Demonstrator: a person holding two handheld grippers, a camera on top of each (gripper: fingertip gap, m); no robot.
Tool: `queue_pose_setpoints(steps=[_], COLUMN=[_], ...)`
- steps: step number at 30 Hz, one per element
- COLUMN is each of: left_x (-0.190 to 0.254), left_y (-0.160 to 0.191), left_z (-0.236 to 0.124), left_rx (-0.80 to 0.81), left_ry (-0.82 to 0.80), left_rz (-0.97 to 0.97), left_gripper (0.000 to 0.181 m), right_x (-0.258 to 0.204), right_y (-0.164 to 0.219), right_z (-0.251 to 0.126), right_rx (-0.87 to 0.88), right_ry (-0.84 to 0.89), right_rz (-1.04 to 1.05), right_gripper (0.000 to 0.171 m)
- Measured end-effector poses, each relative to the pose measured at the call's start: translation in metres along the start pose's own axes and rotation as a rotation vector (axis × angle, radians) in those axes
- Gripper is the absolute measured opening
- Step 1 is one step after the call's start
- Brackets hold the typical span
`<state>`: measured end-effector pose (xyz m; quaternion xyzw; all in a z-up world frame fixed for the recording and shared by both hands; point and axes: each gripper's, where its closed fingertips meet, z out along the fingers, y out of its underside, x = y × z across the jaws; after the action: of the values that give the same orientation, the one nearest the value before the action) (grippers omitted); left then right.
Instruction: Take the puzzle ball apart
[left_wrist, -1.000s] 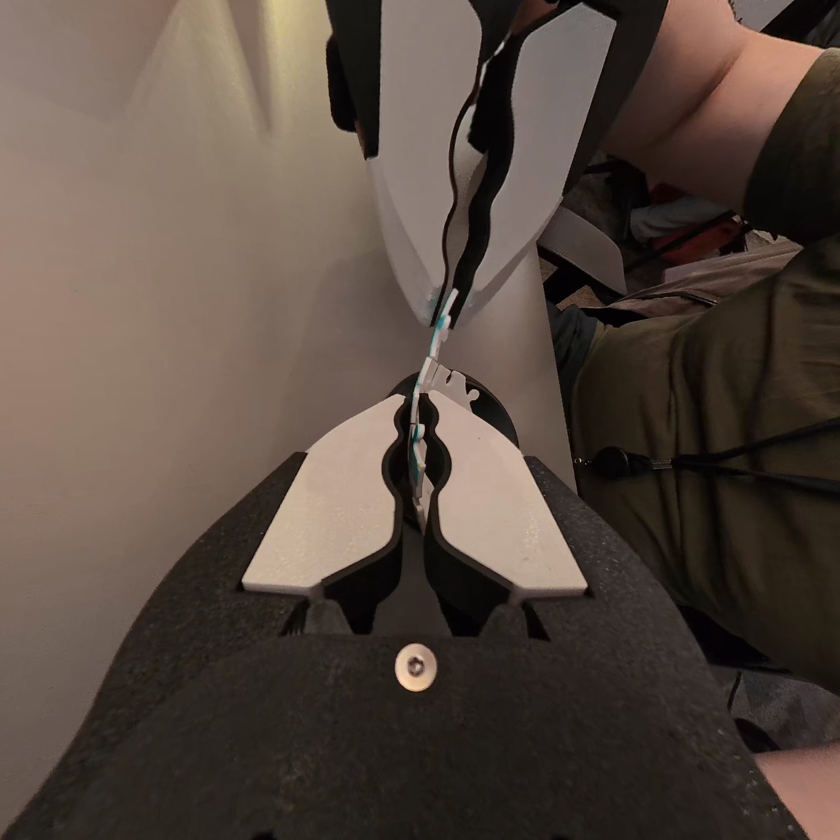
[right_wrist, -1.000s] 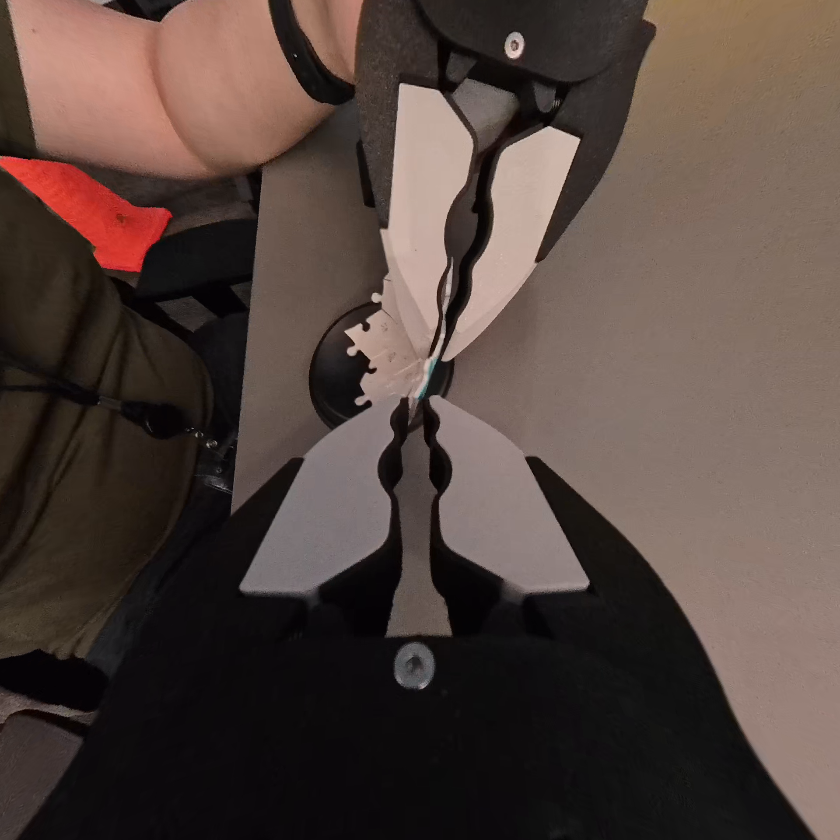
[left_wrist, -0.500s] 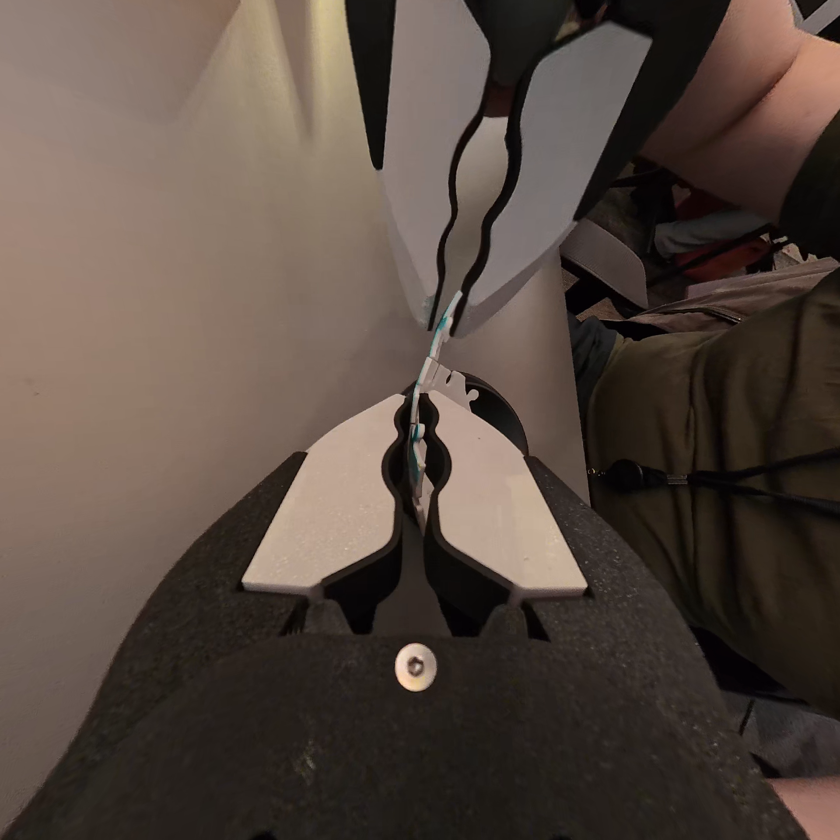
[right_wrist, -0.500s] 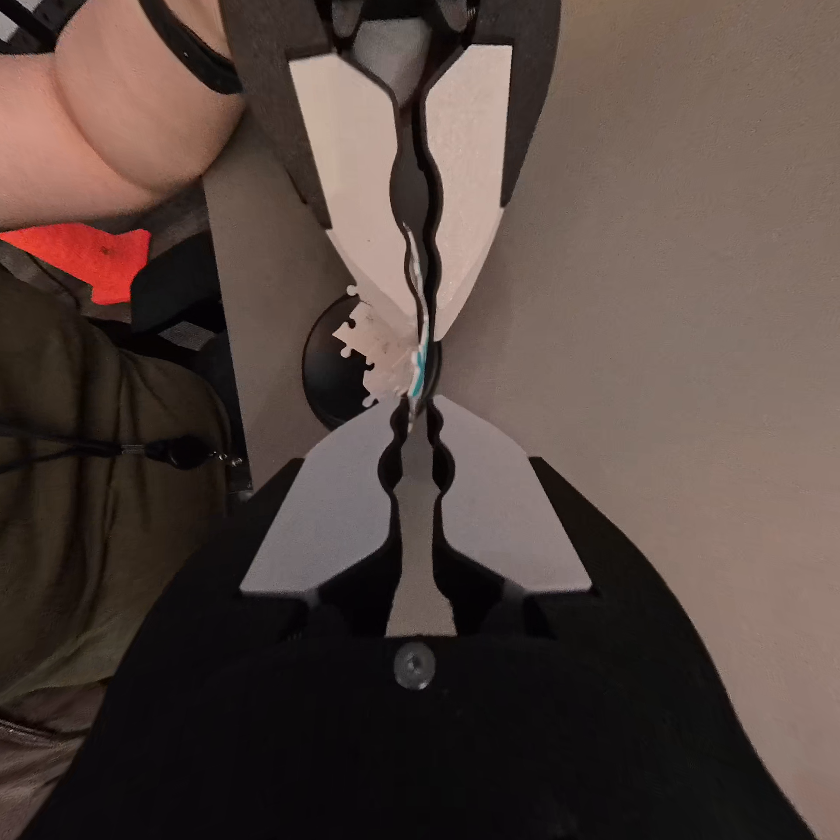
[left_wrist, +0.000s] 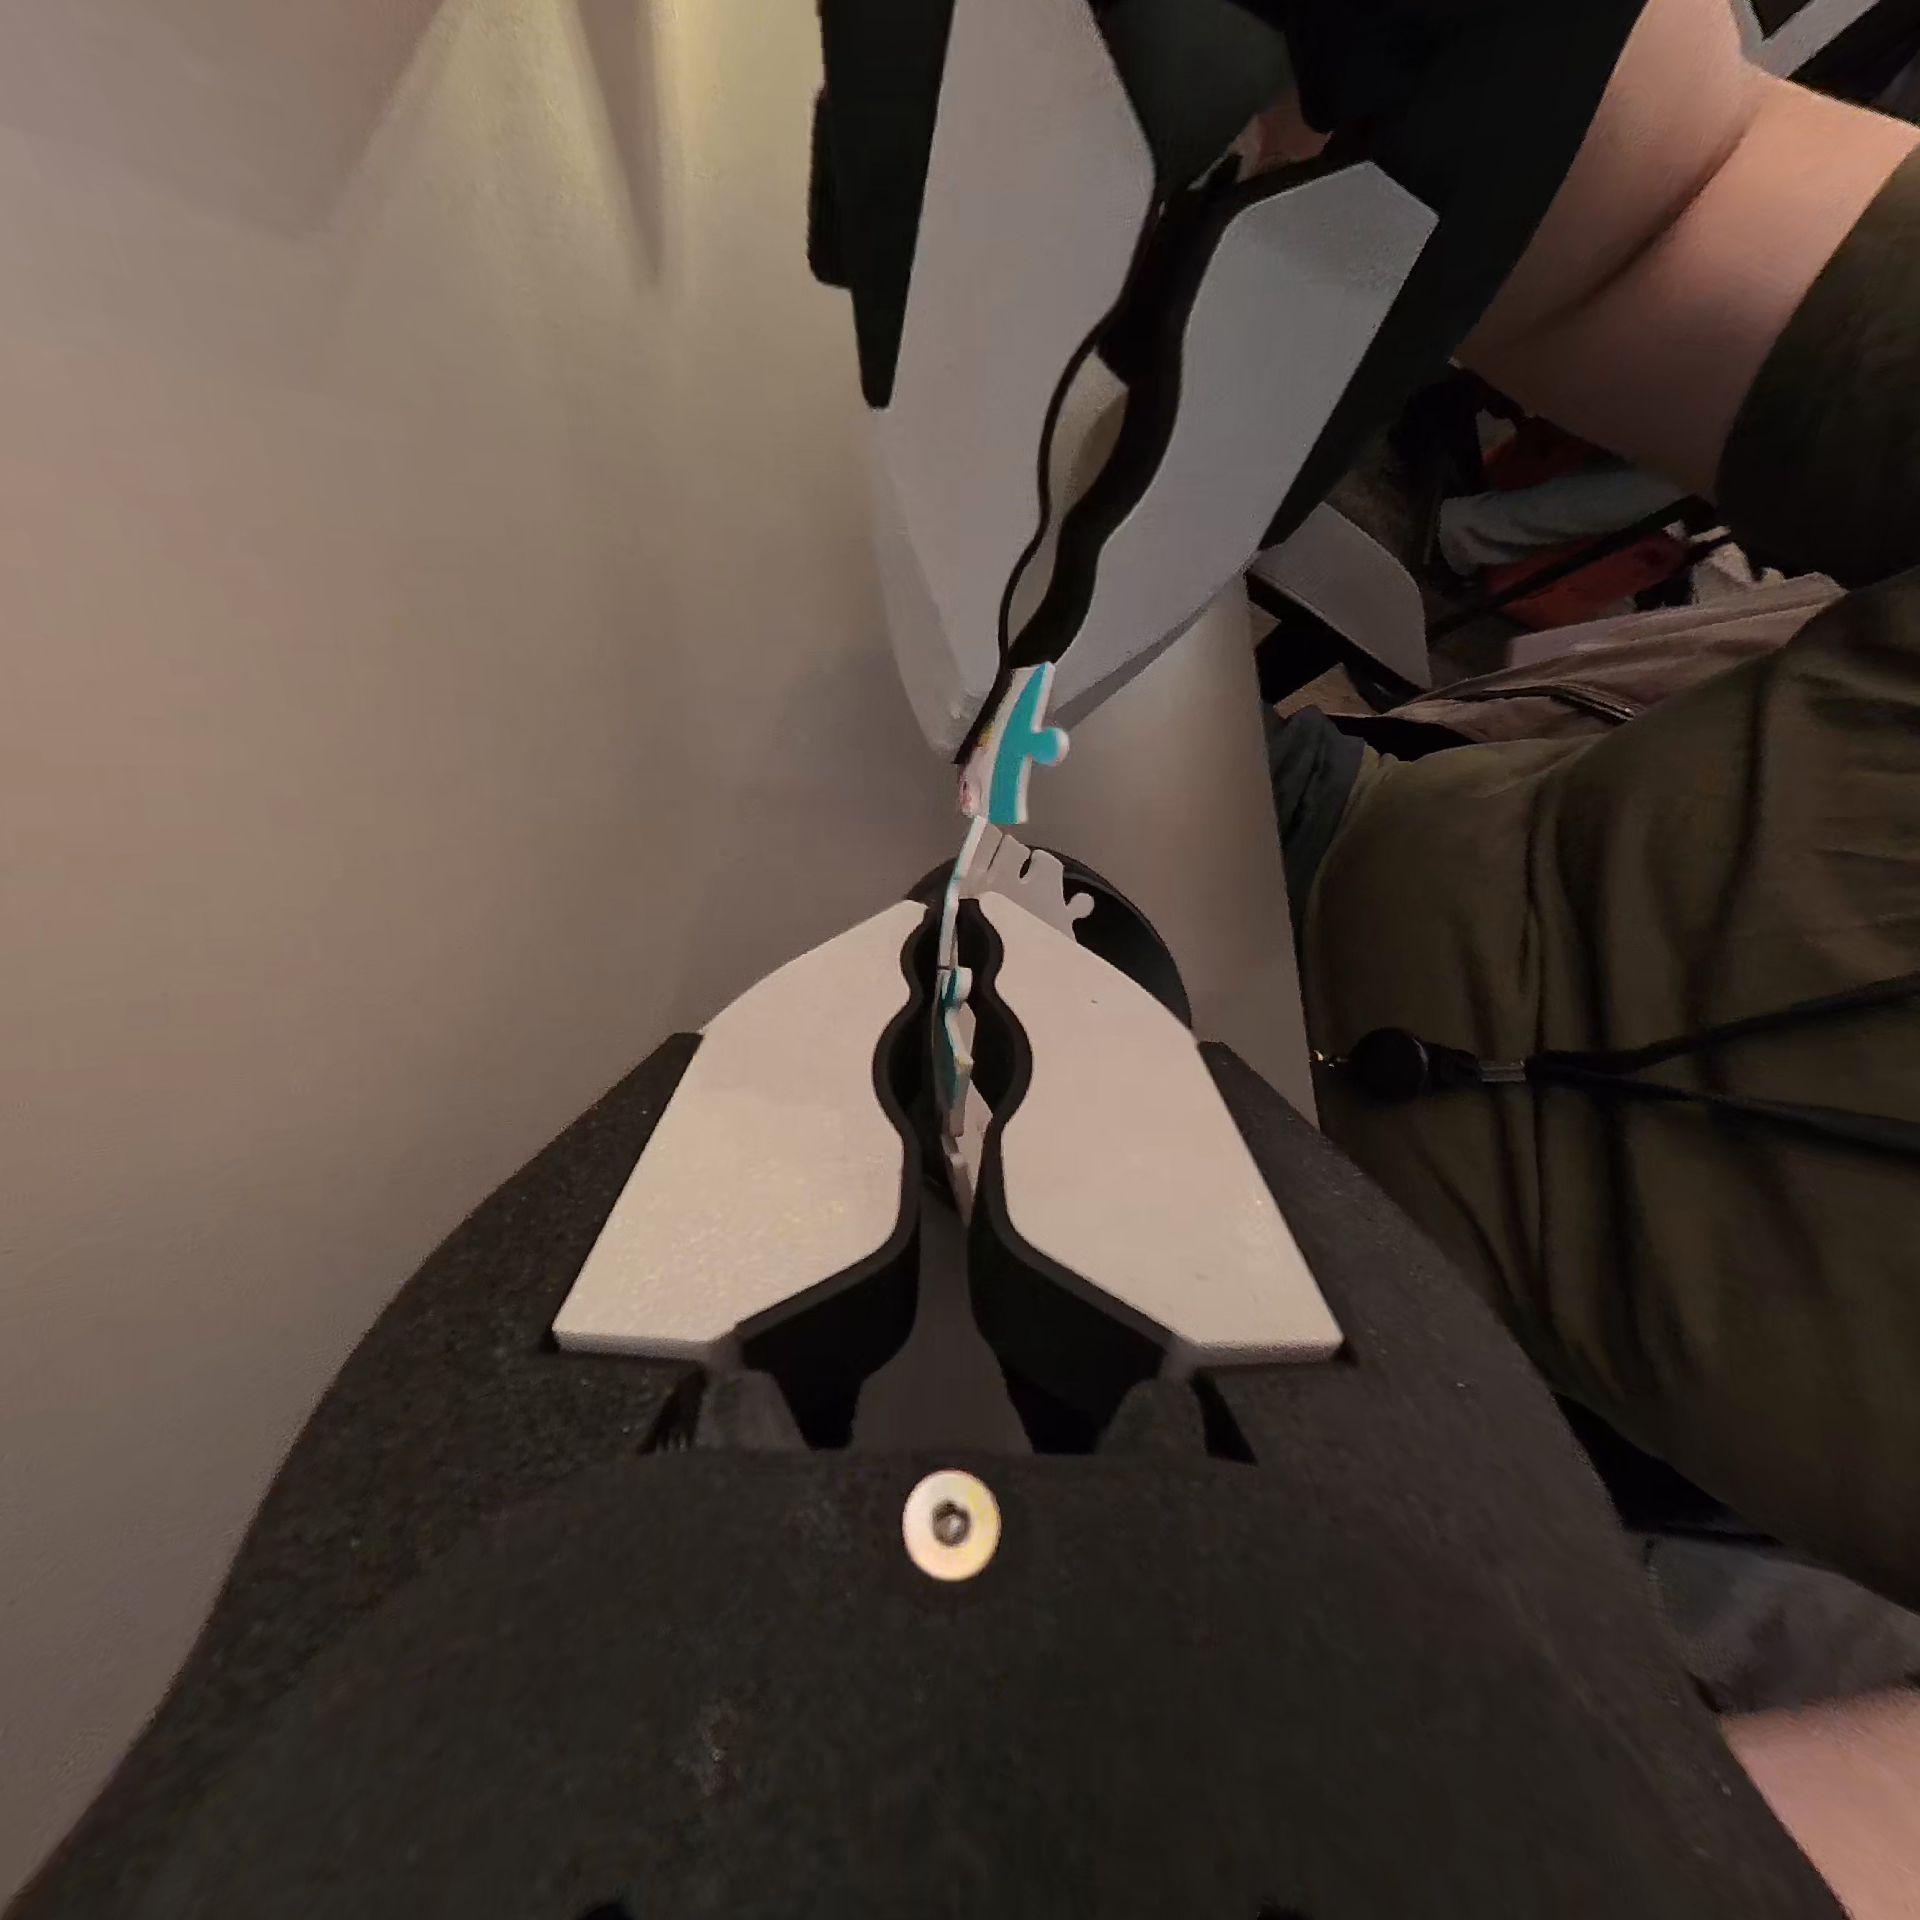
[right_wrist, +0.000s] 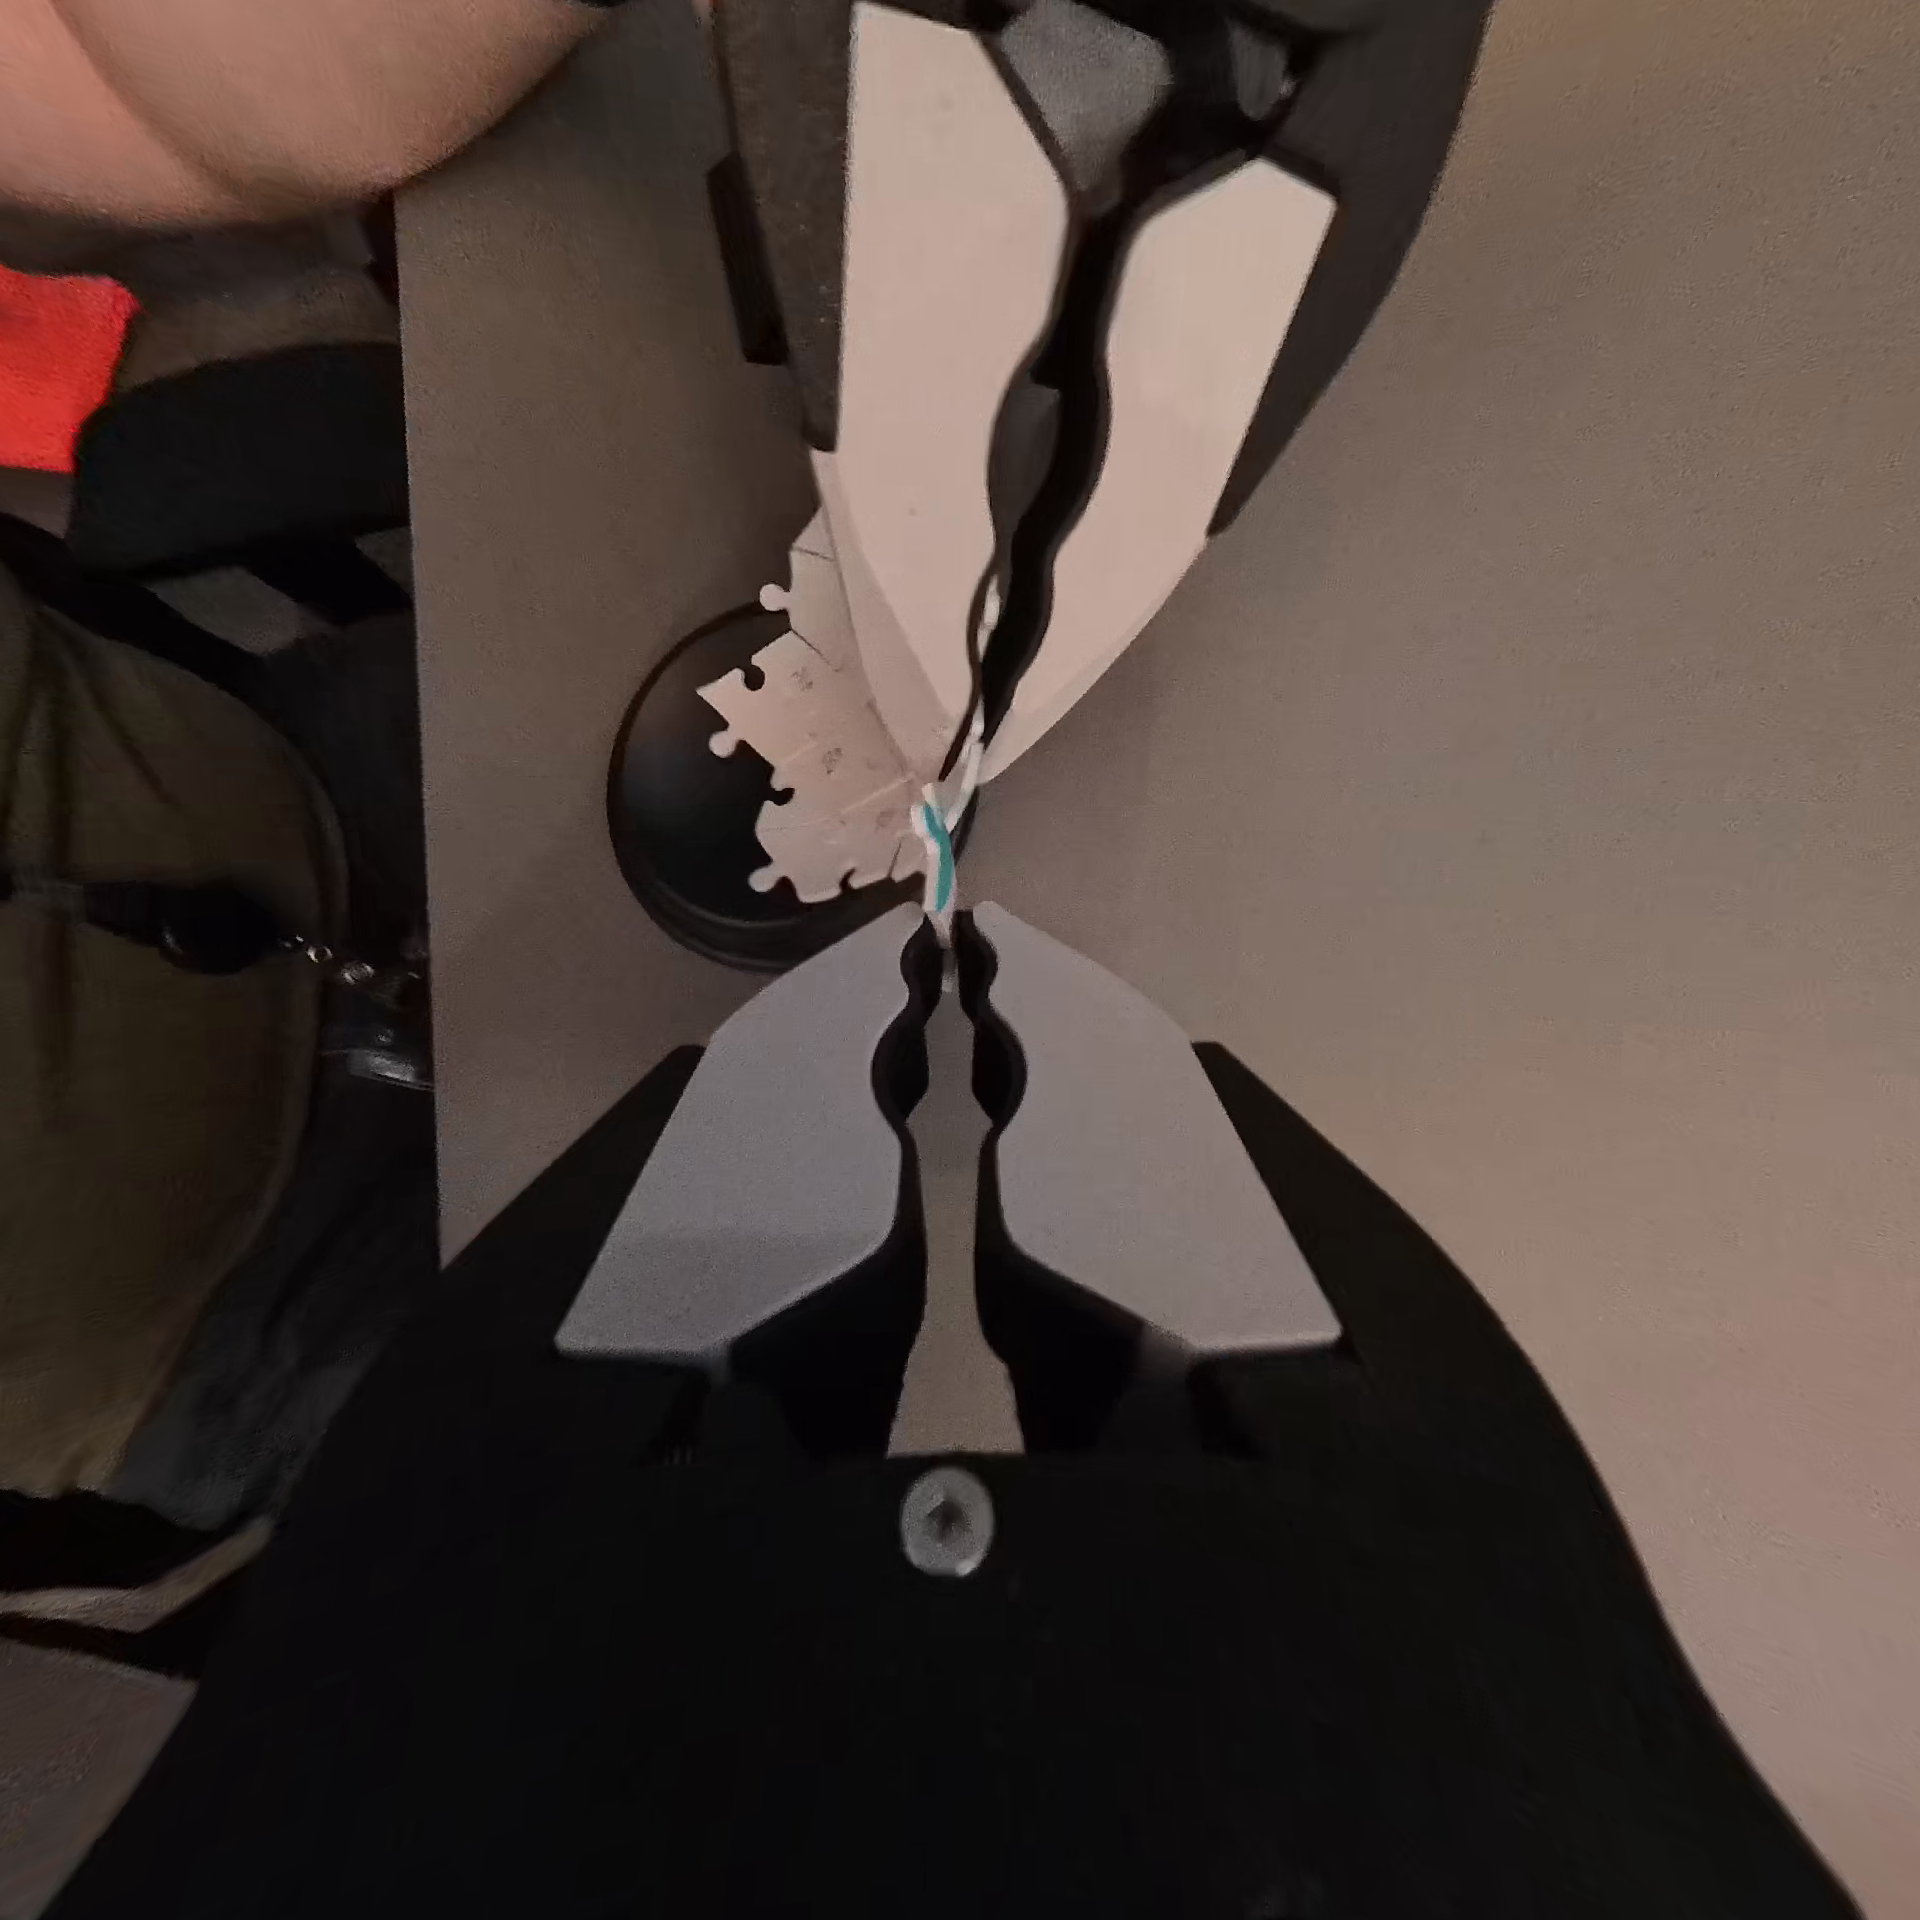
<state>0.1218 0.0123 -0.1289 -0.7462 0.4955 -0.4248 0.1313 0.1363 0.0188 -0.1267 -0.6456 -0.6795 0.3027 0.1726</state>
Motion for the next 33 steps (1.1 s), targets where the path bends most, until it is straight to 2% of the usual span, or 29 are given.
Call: queue_pose_setpoints(steps=[6,9,11,13,15,17,20,24,26,27,30,33], left_x=[0.005,0.004,0.002,0.001,-0.001,-0.002,-0.003,-0.005,-0.005,-0.007,-0.011,-0.013], left_y=[0.006,0.005,0.004,0.003,0.003,0.002,0.003,0.002,0.002,0.001,0.002,0.008], left_z=[0.004,0.003,0.002,0.001,0.001,0.001,0.0,-0.001,-0.002,-0.003,-0.01,-0.017], left_rx=[-0.03,-0.023,-0.013,-0.004,0.0,0.002,0.002,0.009,0.017,0.018,0.026,0.009], left_ry=[0.067,0.062,0.053,0.049,0.048,0.046,0.038,0.029,0.033,0.025,0.01,0.002], left_rz=[-0.035,-0.037,-0.041,-0.048,-0.054,-0.06,-0.059,-0.059,-0.068,-0.076,-0.087,-0.106], left_gripper=[0.003,0.003,0.004,0.004,0.004,0.004,0.004,0.005,0.012,0.02,0.022,0.022], right_x=[-0.002,0.006,0.033,0.068,0.108,0.151,0.189,0.206,0.217,0.219,0.216,0.186], right_y=[-0.003,-0.013,-0.021,-0.02,0.01,0.067,0.159,0.215,0.238,0.242,0.219,0.14], right_z=[-0.004,-0.034,-0.097,-0.184,-0.259,-0.3,-0.292,-0.249,-0.253,-0.261,-0.296,-0.294], right_rx=[-0.067,-0.013,0.11,0.278,0.377,0.356,0.23,0.246,0.202,0.177,0.169,0.292], right_ry=[0.173,0.226,0.355,0.49,0.602,0.703,0.649,0.505,0.646,0.725,0.953,1.0], right_rz=[-0.416,-0.313,-0.179,0.027,0.259,0.493,0.836,1.06,1.071,1.029,0.861,0.596], right_gripper=[0.003,0.003,0.003,0.003,0.003,0.003,0.003,0.004,0.027,0.031,0.034,0.034])
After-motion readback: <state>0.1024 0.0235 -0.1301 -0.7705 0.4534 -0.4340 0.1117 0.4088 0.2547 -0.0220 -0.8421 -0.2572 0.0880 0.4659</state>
